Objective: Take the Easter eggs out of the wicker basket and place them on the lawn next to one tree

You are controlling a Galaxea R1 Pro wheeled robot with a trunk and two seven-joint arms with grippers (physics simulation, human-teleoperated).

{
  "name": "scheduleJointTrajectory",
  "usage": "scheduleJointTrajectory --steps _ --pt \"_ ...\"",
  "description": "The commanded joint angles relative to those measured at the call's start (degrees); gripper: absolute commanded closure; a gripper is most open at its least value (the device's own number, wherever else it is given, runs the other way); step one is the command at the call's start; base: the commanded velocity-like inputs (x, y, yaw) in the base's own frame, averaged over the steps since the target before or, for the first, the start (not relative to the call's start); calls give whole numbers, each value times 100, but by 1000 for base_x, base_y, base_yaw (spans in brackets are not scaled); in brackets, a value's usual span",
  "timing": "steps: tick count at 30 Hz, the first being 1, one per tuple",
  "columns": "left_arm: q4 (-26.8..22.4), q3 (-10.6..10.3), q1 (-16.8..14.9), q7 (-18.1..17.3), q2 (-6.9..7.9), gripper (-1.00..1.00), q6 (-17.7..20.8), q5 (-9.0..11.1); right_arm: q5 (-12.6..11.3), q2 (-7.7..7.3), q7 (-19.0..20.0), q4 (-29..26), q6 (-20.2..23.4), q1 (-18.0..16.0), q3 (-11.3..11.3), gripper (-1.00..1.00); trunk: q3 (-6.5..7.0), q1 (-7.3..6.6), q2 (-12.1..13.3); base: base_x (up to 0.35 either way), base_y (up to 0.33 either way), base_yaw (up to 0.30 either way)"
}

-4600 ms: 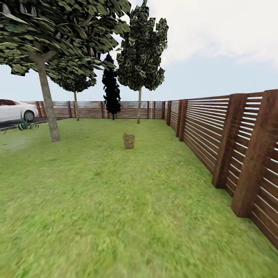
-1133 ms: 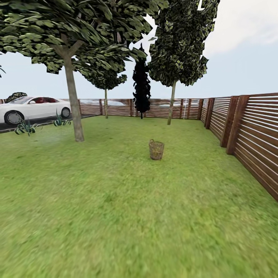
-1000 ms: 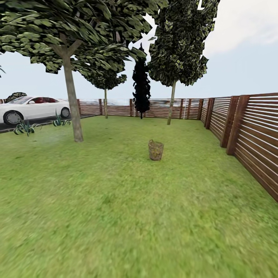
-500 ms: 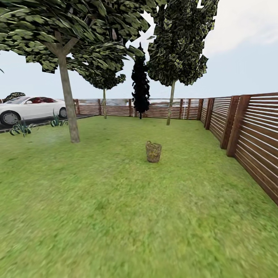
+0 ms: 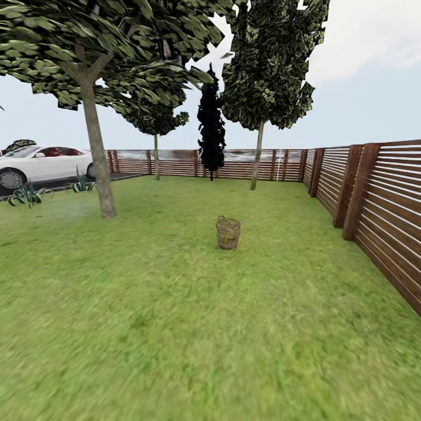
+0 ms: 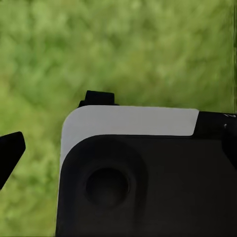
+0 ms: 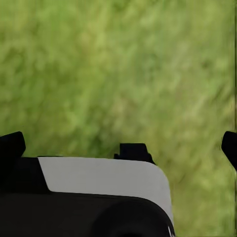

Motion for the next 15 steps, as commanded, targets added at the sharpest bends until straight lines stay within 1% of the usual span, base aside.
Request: scheduleJointTrajectory --steps 1,15 --pt "-9 11 2 -27 1 -100 10 58 -2 0 1 5 -18 -3 -2 -100 -5 2 -2 256 -207 0" --pt "-9 11 2 -27 1 -100 10 58 -2 1 1 5 -18 -3 -2 -100 -5 2 -2 255 -207 0"
